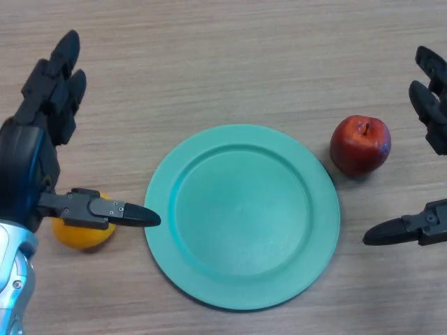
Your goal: Pick up the yellow pear and place it on the plate
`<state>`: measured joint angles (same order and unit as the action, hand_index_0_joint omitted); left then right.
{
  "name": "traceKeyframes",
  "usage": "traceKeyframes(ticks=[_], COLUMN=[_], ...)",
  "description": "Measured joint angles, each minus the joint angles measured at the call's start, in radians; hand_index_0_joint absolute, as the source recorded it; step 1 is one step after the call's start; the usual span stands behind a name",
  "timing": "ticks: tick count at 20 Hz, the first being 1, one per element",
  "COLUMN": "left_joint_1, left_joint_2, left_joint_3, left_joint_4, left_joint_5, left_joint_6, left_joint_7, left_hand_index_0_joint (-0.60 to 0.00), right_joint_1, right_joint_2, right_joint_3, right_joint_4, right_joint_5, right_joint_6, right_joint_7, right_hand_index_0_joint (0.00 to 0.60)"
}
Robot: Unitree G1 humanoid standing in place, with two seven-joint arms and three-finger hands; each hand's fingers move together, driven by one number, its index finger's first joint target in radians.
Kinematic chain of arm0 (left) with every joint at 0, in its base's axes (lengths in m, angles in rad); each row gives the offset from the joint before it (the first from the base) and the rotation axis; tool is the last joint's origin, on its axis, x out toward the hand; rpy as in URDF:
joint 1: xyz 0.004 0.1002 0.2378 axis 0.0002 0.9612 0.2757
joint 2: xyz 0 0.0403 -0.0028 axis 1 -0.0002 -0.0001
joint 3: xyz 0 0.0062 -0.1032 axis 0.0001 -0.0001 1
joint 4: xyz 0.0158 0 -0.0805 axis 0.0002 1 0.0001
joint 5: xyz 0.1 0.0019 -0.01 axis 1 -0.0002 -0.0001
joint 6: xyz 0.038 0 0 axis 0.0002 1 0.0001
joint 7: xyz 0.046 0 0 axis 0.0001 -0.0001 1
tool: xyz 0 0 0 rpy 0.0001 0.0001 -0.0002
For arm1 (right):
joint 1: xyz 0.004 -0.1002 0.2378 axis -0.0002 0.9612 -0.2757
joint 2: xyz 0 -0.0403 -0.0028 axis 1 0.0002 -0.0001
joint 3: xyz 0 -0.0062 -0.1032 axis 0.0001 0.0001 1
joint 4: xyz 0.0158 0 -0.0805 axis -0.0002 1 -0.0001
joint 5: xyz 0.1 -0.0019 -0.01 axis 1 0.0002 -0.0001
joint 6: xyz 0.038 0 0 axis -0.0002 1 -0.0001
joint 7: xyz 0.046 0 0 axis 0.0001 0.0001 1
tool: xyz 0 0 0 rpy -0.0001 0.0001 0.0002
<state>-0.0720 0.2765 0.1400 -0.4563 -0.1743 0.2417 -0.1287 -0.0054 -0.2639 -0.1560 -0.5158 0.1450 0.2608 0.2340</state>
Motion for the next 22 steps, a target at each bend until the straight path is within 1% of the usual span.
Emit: traceKeyframes(ticks=[1,4,9,10,12,13,14,15,16,17,19,20,22], left_joint_1=[0.001,0.0,0.015,0.021,0.036,0.043,0.052,0.065,0.089,0.108,0.136,0.139,0.145], left_joint_2=[0.0,0.0,-0.003,-0.003,0.001,0.015,0.024,0.024,0.024,0.023,0.015,0.014,0.009], left_joint_3=[0.0,0.009,0.018,0.031,0.095,0.147,0.186,0.218,0.254,0.269,0.268,0.266,0.261], left_joint_4=[-0.001,-0.007,-0.098,-0.124,-0.131,-0.125,-0.107,-0.096,-0.063,-0.013,0.088,0.131,0.24], left_joint_5=[-0.019,-0.019,-0.02,-0.027,-0.032,-0.043,-0.059,-0.058,-0.059,-0.058,-0.046,-0.037,-0.003], left_joint_6=[0.01,0.013,0.039,0.057,0.057,0.051,0.026,0.008,-0.03,-0.052,-0.091,-0.112,-0.225], left_joint_7=[0.0,0.0,0.001,-0.004,-0.033,-0.038,-0.061,-0.084,-0.14,-0.18,-0.216,-0.221,-0.221], left_hand_index_0_joint=[0.0,0.0,0.0,0.0,0.0,0.0,0.0,0.0,0.0,0.0,0.0,0.0,0.0], right_joint_1=[0.0,0.01,0.009,0.002,-0.004,-0.005,-0.006,-0.006,-0.007,-0.008,-0.013,-0.015,-0.023], right_joint_2=[0.0,0.003,0.003,0.003,0.003,0.003,0.003,0.003,0.003,0.003,0.003,0.003,0.003], right_joint_3=[0.0,-0.002,-0.001,-0.001,0.0,0.0,0.0,0.0,0.003,0.006,0.009,0.009,0.009], right_joint_4=[-0.013,-0.024,-0.022,-0.019,-0.013,-0.007,-0.005,-0.004,-0.003,0.0,0.001,0.001,0.012], right_joint_5=[0.0,0.007,0.007,0.007,0.007,0.008,0.008,0.008,0.012,0.017,0.019,0.02,0.019], right_joint_6=[0.023,0.026,0.032,0.032,0.032,0.032,0.032,0.032,0.032,0.034,0.064,0.075,0.076], right_joint_7=[0.0,0.001,0.001,0.001,0.001,0.001,0.001,0.001,0.001,0.001,0.002,0.002,0.002], right_hand_index_0_joint=[0.0,0.0,0.0,0.0,0.0,0.0,0.0,0.0,0.0,0.0,0.0,0.0,0.0])
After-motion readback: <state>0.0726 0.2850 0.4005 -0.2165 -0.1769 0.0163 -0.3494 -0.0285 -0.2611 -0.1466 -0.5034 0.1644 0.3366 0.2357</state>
